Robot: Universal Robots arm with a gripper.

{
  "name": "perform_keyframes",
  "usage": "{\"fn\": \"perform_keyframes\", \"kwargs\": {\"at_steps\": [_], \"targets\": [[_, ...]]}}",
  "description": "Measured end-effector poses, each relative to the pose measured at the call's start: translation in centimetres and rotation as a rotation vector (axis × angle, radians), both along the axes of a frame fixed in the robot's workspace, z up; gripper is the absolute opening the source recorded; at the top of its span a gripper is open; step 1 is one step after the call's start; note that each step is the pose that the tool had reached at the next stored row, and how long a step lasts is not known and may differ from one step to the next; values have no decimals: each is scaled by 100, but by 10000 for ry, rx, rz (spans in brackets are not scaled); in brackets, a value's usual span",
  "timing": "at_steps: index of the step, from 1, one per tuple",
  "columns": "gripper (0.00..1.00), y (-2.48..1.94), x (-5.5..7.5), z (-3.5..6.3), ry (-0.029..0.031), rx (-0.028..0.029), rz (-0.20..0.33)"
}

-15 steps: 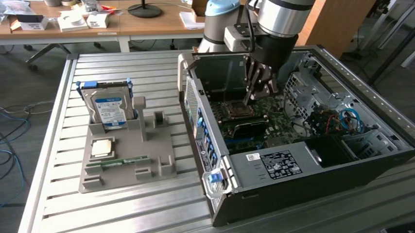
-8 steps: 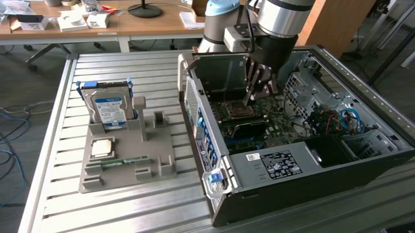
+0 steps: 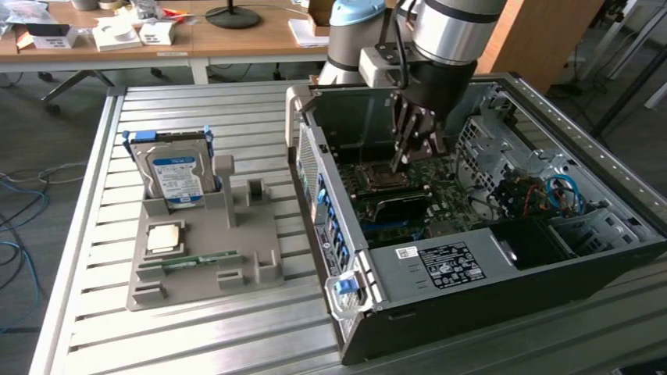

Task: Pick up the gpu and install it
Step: 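Press down on the gpu until it lock into place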

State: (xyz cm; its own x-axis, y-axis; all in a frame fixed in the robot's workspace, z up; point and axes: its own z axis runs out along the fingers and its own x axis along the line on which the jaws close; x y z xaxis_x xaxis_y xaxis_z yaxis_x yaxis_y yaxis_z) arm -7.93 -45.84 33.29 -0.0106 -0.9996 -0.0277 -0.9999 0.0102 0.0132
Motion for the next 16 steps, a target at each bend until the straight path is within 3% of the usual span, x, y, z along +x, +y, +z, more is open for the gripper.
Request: {"fn": "perform_keyframes", "kwargs": {"at_steps": [16], "targets": [[11,0,-1,-71,0,1,0]]}}
